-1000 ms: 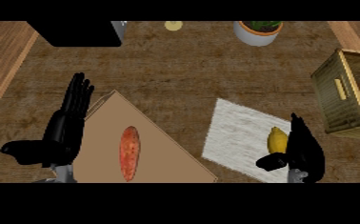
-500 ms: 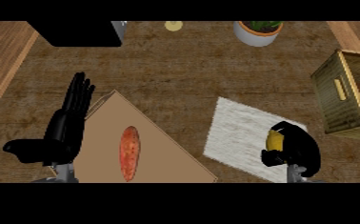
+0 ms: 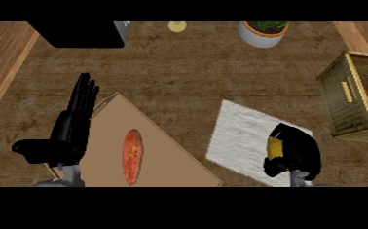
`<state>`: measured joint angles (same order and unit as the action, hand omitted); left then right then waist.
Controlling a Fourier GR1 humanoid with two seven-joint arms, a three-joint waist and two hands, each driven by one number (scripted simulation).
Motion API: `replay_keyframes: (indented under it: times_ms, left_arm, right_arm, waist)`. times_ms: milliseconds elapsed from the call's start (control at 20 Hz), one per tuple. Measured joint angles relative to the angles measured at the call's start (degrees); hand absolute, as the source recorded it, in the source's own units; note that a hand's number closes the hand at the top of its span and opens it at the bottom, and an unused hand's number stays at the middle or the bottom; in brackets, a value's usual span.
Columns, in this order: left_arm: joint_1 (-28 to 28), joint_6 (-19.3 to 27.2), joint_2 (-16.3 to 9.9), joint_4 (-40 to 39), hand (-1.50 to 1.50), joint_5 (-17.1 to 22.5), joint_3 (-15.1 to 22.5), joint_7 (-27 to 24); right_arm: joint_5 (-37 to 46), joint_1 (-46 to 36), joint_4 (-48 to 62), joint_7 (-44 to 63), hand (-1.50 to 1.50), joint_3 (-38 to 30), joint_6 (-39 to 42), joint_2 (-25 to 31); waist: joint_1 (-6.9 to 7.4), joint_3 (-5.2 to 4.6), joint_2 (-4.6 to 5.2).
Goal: Pick the lemon from the placemat and place it in the basket
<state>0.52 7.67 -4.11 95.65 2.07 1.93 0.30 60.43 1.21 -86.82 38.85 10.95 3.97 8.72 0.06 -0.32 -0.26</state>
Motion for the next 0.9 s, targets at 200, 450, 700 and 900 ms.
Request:
replay_keyframes:
  times_ms: [200,450,700,900]
  left_arm:
    - [0.44,-0.25,-0.17,0.02,0.00,0.15,-0.11,0.32]
    - [0.59,-0.02,-0.21,1.36,0.00,0.26,-0.45,1.49]
    - [-0.45,-0.28,-0.64,2.15,0.00,0.46,-1.02,1.69]
    - [-0.86,0.18,-0.57,1.80,0.00,0.12,-1.36,1.49]
  right_arm:
    - [0.06,0.27,-0.10,-10.99,1.50,5.07,1.13,4.19]
    - [0.80,2.18,-3.05,-20.16,1.50,7.58,-2.81,7.30]
    - [-4.07,6.92,-14.11,-24.06,1.50,7.09,-4.24,7.44]
    - [-10.85,10.72,-27.99,-24.60,1.50,5.30,-3.20,7.03]
  waist:
    - [0.28,-0.04,0.01]
    - [-0.02,0.17,0.08]
    - [-0.60,0.27,0.00]
    - [-1.54,0.27,-0.18]
